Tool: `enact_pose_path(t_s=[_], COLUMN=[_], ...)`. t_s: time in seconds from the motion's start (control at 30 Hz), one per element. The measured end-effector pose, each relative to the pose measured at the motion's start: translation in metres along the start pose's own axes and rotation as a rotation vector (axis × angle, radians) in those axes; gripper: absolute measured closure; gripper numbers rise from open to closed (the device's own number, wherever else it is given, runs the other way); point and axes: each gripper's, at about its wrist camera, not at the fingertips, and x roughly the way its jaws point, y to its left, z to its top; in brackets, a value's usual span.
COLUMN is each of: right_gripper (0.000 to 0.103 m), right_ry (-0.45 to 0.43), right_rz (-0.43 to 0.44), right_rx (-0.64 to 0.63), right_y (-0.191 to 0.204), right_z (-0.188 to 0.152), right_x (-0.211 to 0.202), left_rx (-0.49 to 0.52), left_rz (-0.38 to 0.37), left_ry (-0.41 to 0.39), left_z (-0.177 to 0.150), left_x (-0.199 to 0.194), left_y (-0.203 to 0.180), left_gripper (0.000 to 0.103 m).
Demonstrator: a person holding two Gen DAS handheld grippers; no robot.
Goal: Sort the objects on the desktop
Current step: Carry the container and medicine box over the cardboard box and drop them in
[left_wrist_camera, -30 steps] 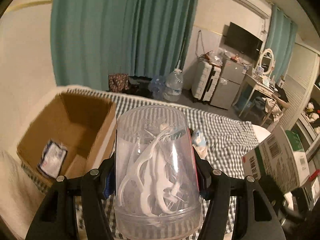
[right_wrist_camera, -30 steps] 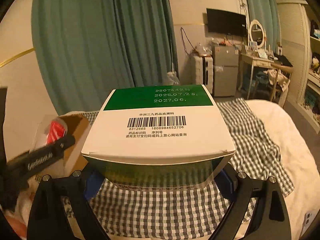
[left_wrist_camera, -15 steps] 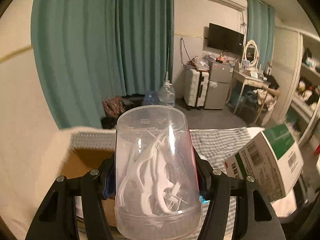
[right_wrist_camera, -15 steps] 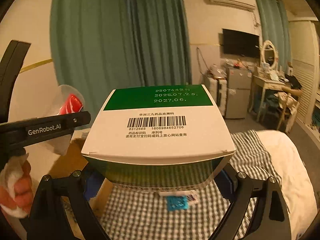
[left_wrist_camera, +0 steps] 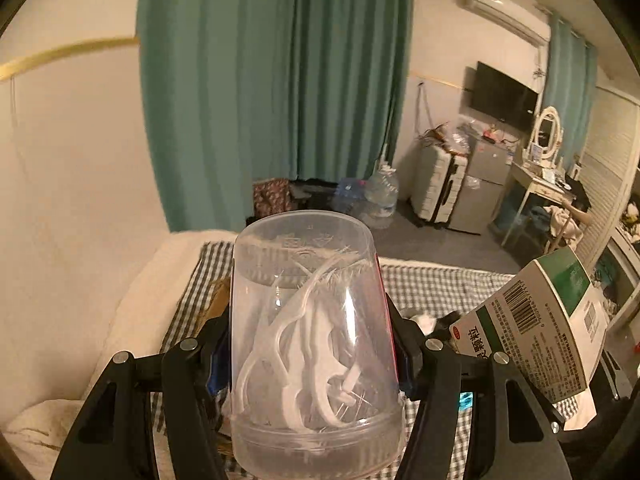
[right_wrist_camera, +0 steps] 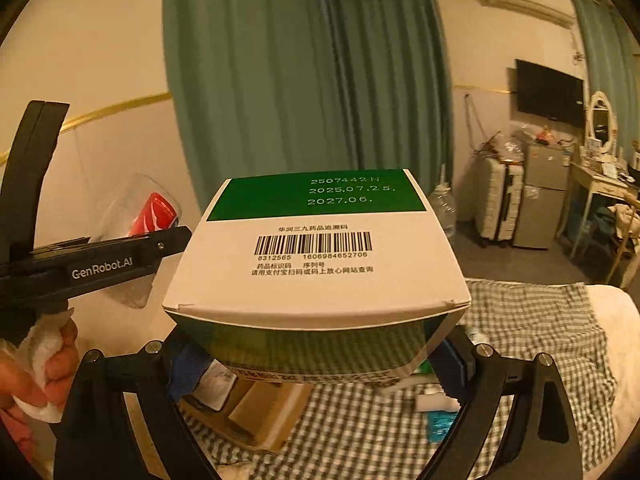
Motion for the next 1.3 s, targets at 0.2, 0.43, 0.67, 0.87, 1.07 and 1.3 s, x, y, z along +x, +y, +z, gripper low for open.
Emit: enact_pose_path(t_s=[0.2,0.43,0.67,0.87,1.07,1.3], right_gripper=[0.01,0.01,0.01,0.009,0.008,0.004], right_ry=[0.091,0.198,0.266,0.265,0.255,0.221], right_rz=[0.039,0.07,0.07,0.089,0.062,0.059], right_rx=[-0.013,-0.02,-0.005,-0.032,-0.012,-0.031], right_y=[0.028,0.042,0.04,0.048,0.058,0.05], right_z=[-0.019,-0.044,-0.051,-0.039,-0.027,-0.007], right_x=[0.054,0.116,0.17,0.19,0.184,0.161], left_rx=[0.007,-0.033,-0.048,-0.108,-0.127,-0.106], left_rz=[0.02,-0.015,-0.056,-0.033,0.023,0.018], left_ry=[0.07,0.176,0.262,0.277,0.221,0.184], left_z=[-0.031,-0.072,-0.095,-0.105,-0.099,-0.094], left_x=[0.044,0.089,0.121,0.128,0.119,0.103], left_y=[0.05,0.087,0.091,0.094,0.096,0.077], left_gripper=[0.039,0.039,0.039,0.032,0.008,0.008])
